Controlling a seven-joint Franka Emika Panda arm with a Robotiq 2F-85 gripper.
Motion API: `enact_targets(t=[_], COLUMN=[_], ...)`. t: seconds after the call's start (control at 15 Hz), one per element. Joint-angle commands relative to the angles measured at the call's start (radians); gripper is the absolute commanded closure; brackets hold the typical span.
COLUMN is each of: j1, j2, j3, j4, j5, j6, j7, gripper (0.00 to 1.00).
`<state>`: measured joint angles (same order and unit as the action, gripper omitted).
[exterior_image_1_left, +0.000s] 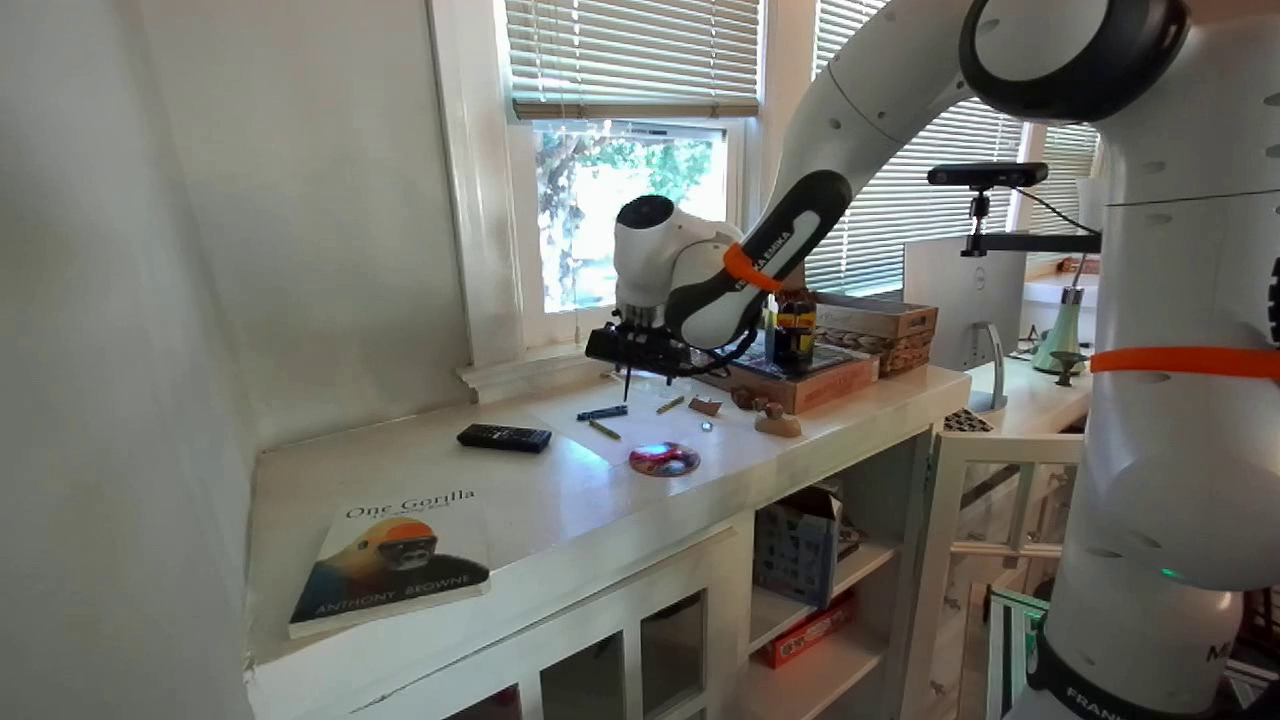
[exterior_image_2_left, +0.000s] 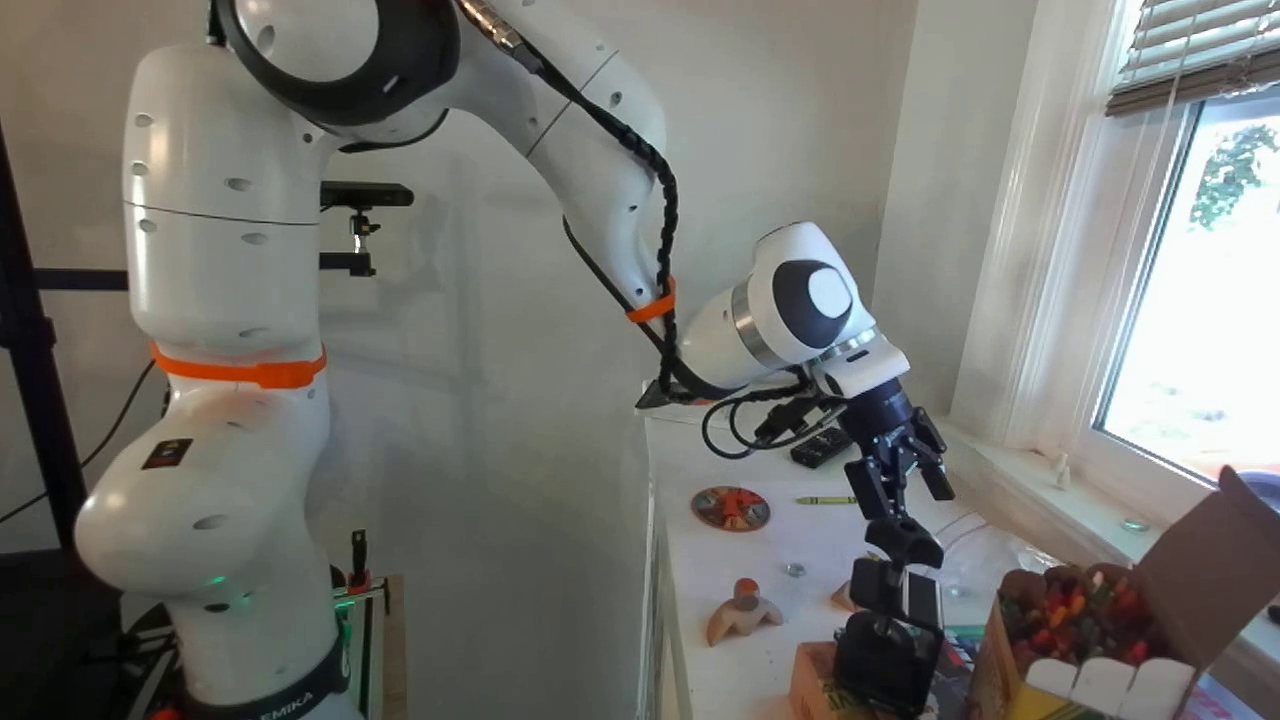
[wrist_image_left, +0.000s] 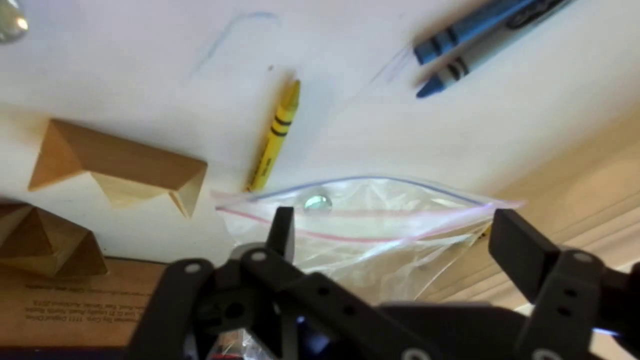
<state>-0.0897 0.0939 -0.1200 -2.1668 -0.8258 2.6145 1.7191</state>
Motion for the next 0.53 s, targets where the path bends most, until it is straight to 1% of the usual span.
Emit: enact_targets(t=[0.0, 0.27, 0.4, 0.47], j1=[0.009, 0.019, 0.017, 0.013], j2=[-0.099, -0.192, -0.227, -0.238], j3=[0.028, 0.045, 0.041, 0.037], j4=[-0.093, -0.153, -0.168, -0.169], j5=[0.182, 0.489, 0.638, 0.690], j6=[0.032, -0.020, -0.071, -0.110], j7=[-0.156, -0.414, -0.539, -0.590], gripper=[0.00, 0.00, 0.00, 0.00])
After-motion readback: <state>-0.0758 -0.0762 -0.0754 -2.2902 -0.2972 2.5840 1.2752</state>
